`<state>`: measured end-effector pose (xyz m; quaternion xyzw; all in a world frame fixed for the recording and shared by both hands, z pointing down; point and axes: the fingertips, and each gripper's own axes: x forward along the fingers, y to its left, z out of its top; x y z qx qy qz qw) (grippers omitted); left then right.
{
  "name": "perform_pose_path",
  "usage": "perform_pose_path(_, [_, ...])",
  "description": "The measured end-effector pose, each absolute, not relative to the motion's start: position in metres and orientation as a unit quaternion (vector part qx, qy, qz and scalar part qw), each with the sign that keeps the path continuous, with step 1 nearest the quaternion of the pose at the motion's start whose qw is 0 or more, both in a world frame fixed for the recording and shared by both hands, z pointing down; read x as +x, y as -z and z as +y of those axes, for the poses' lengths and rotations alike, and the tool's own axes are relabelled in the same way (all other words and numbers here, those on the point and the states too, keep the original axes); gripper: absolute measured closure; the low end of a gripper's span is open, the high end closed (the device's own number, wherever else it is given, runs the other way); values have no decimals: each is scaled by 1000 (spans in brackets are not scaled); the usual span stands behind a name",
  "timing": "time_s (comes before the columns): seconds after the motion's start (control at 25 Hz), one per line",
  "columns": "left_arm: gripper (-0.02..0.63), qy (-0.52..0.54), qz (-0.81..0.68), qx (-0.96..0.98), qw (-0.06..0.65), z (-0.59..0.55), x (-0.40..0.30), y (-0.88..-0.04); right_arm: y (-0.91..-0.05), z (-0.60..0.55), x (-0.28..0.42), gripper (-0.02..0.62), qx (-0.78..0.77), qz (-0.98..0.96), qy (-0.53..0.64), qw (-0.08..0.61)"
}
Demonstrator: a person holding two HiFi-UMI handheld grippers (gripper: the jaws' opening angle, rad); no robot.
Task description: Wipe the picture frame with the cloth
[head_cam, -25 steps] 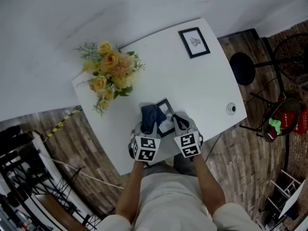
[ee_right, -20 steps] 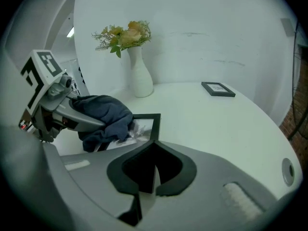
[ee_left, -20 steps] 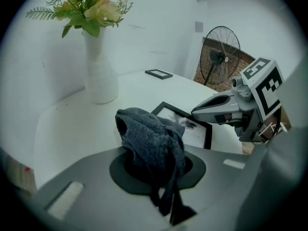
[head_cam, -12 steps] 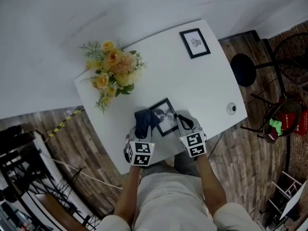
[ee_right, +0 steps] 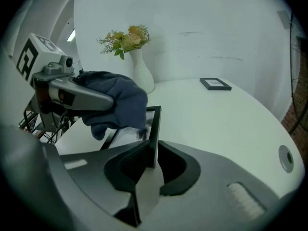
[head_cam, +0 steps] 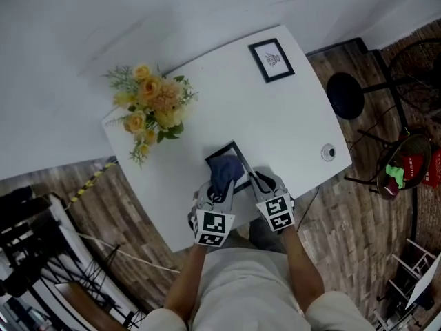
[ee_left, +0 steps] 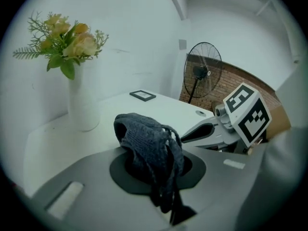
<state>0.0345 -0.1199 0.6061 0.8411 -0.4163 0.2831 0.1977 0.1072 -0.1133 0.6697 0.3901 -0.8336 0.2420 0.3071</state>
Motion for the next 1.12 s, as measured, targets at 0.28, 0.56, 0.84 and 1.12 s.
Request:
perform_pose_path(0.28, [526,-270,-383,859,208,-123,72,-618,-669,-112,104,551,381,-840,-236,306])
perform_pose_path(0.56, [526,-298,-379,846,228,-129,82,-642,-669,-111,104,557,380,-843,-231,302])
perform_pose_path(0.84, [528,-317,-378,836,242,-132,87,-657,-668,-111,104,558,380,-844,-230,300])
perform_pose_path(1.12, [528,-326,-382,827,251,-131,83,-662,-669,-112,104,558,391,-836,-226,312])
